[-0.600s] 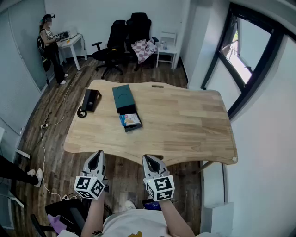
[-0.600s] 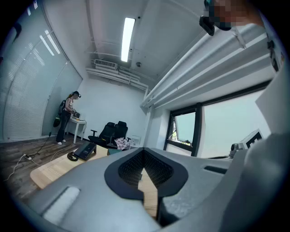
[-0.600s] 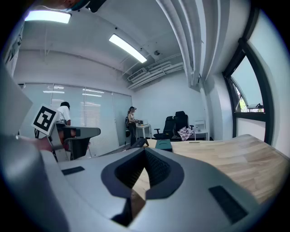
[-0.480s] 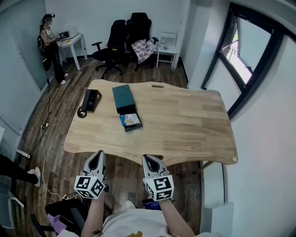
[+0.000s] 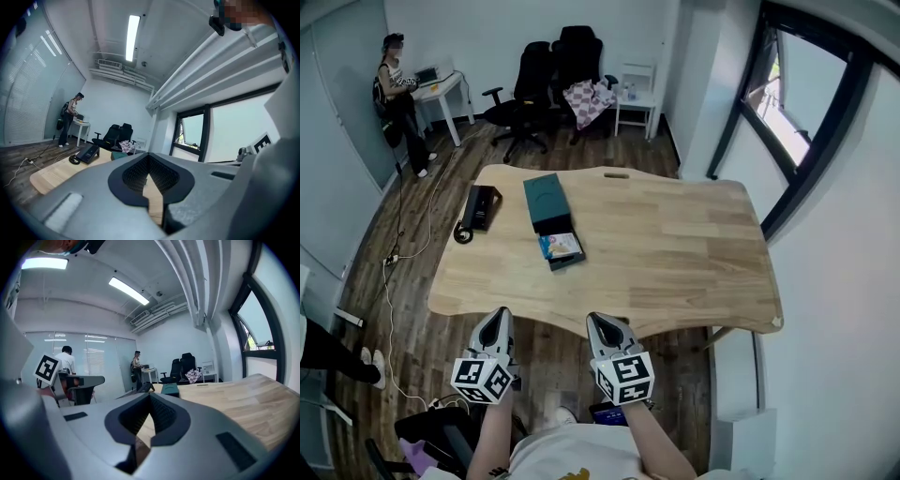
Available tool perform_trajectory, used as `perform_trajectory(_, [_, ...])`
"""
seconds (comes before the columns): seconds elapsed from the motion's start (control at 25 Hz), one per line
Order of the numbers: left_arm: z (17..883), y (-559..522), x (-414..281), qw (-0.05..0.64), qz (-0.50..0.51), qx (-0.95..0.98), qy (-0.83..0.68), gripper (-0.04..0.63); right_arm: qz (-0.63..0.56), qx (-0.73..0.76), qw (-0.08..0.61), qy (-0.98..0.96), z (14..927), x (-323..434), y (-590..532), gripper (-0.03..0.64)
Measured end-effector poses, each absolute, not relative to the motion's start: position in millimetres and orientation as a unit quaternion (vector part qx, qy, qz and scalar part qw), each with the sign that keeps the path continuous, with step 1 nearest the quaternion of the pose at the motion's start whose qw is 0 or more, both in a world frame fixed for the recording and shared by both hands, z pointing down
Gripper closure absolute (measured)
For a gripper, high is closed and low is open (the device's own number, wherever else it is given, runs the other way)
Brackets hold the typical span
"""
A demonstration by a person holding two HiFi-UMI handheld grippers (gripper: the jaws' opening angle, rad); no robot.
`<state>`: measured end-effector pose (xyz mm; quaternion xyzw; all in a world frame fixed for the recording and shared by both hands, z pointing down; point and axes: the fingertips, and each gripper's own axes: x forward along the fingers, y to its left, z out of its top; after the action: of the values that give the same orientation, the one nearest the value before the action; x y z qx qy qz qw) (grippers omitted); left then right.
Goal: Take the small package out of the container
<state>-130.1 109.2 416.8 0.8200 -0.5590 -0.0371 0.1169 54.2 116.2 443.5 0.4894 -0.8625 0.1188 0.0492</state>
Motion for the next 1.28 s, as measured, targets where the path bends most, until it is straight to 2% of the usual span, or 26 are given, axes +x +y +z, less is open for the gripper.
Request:
perform_trajectory(0.44, [415, 97, -103, 0.118, -0.048, 0.828, -0.547, 0.595, 0.066, 0.485, 0.069, -0.869, 439, 75, 104, 0.612])
perform_trajectory(0.64, [412, 97, -85, 0.095, -0.032, 0.828, -0.552, 0.595, 0.059, 0.47, 0.072, -0.878, 443, 82, 99, 0.612])
perform_trajectory(0.8, [426, 96, -72, 0.12, -0.02, 0.83, -0.545, 0.595, 0.054, 0.461, 0.069, -0.883, 444, 90, 91, 0.612])
perform_trajectory(0.96, [430, 83, -72, 0.144, -0.024, 0.826, -0.544, 0.595, 0.049, 0.461, 0.06, -0.884, 442, 93, 81, 0.612])
perform_trajectory(1.28, [435, 20, -91, 0.134, -0.045, 0.816, -0.561, 0.595, 0.049, 0.468, 0.07, -0.88, 446, 87, 29, 0.612])
